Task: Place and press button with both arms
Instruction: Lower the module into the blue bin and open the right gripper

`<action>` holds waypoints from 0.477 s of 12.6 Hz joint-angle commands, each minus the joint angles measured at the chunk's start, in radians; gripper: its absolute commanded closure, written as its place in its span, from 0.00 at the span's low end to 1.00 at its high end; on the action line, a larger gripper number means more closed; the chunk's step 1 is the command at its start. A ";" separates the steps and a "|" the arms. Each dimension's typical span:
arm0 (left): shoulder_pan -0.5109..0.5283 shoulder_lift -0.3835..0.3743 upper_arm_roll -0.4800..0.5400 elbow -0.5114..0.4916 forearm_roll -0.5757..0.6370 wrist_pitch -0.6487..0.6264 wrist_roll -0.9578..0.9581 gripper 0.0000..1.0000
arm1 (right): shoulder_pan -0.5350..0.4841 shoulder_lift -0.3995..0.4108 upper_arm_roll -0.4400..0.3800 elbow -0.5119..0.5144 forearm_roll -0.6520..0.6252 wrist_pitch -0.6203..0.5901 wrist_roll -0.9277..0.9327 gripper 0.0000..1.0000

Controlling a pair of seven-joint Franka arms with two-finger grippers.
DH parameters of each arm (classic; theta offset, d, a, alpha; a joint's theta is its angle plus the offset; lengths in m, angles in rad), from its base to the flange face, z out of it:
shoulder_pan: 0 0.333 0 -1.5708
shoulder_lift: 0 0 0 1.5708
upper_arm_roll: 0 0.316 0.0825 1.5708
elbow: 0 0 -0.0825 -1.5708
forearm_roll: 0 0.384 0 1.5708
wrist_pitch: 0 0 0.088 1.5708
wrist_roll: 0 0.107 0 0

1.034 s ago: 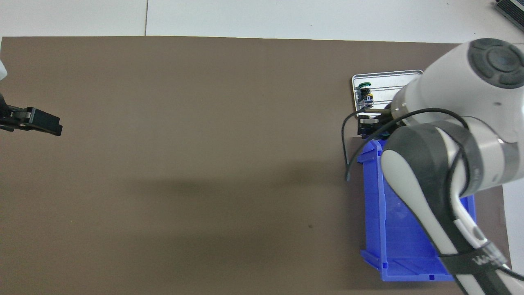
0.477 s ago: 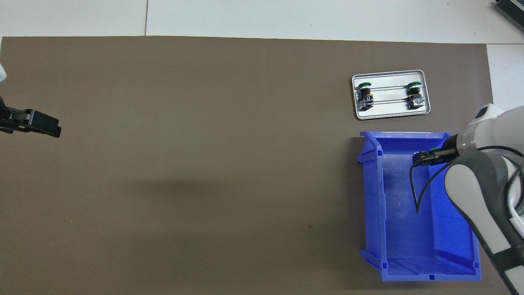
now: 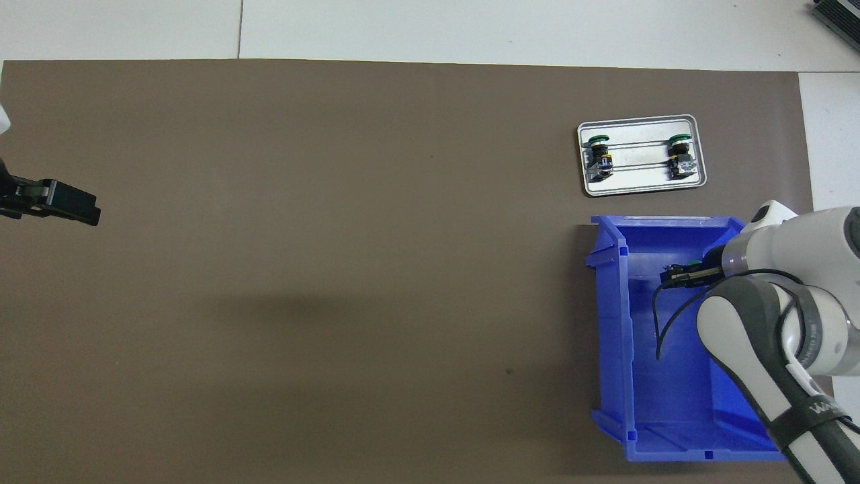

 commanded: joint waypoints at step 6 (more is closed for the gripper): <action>0.003 -0.032 -0.001 -0.041 0.016 0.026 0.005 0.00 | 0.026 0.071 0.007 -0.029 0.014 0.118 0.129 0.55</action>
